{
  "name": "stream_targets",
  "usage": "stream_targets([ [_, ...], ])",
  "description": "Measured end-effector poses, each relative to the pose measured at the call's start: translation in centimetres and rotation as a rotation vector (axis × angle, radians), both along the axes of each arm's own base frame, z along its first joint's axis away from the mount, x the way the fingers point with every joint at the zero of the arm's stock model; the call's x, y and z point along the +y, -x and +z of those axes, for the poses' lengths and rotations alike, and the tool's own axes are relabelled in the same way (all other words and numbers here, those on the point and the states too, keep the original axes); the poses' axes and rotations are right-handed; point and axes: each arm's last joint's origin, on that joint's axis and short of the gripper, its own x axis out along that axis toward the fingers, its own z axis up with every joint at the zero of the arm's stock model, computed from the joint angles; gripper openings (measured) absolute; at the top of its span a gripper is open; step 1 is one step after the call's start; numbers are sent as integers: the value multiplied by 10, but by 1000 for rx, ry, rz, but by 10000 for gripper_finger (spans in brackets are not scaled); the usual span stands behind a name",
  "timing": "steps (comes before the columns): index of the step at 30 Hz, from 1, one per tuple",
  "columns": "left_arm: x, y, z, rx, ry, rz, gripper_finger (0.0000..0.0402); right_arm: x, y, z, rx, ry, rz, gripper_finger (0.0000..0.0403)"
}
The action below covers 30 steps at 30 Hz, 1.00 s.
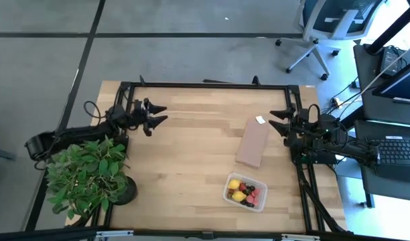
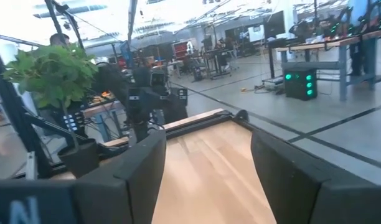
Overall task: Pick and placing Produce into tupperware
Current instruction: Return to Home Position
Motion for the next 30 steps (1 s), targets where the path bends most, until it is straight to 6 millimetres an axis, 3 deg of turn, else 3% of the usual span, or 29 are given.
stream_targets([
  [9, 4, 13, 1, 29, 6, 80, 231, -2, 0, 2, -15, 73, -67, 238],
  [17, 3, 21, -1, 57, 19, 106, 231, -6, -15, -37, -126, 72, -95, 238],
  [30, 0, 37, 4, 34, -29, 182, 231, -7, -16, -44, -52, 16, -117, 238],
])
